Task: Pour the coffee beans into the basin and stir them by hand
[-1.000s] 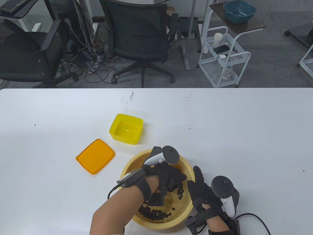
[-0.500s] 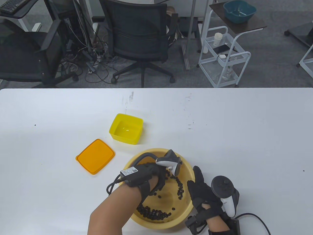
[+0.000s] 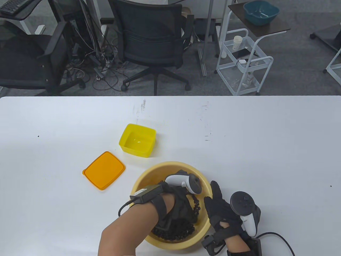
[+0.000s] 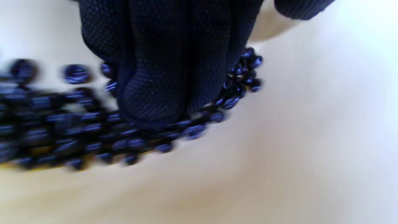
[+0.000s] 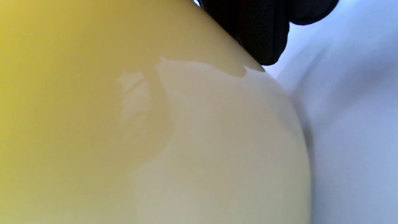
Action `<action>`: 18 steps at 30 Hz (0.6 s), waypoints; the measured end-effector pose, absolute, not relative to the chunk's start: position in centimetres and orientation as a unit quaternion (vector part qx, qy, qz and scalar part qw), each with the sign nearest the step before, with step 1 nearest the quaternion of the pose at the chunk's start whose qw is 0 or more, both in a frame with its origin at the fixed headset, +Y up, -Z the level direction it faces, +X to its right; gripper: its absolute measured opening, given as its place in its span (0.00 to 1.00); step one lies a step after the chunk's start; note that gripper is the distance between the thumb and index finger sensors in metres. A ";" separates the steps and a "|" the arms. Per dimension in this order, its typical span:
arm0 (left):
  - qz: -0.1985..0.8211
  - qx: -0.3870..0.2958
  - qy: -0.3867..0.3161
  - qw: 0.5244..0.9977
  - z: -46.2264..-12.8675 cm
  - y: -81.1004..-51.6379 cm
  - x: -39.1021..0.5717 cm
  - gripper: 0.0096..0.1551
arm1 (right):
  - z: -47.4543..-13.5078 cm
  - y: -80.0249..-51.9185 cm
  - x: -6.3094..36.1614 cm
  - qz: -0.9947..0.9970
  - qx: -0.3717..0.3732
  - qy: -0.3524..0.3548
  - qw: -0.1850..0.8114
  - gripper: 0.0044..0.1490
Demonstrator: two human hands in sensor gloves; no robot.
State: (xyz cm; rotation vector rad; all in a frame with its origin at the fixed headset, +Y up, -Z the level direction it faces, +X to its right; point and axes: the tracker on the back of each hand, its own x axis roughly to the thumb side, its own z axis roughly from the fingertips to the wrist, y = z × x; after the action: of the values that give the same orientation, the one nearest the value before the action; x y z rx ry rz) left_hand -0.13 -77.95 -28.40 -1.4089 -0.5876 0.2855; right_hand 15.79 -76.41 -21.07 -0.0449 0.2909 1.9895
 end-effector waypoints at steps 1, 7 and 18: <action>0.147 -0.631 -0.265 0.714 -28.5 -77.9 0.0 0.36 | -21.1 -76.4 15.8 0.835 -0.019 0.122 0.536 0.42; 0.199 -0.604 -0.247 0.731 -29.9 -77.8 -0.1 0.36 | -21.1 -76.4 15.8 0.835 -0.019 0.122 0.536 0.42; 0.213 -0.552 -0.230 0.773 -30.9 -77.3 -0.7 0.35 | -21.1 -76.4 15.8 0.835 -0.018 0.123 0.536 0.42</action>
State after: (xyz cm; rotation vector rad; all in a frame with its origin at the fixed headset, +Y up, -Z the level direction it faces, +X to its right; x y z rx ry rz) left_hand -0.68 -77.29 -30.89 -1.1971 -0.4981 0.4606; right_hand 15.77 -76.45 -21.09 -0.0440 0.2928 1.9887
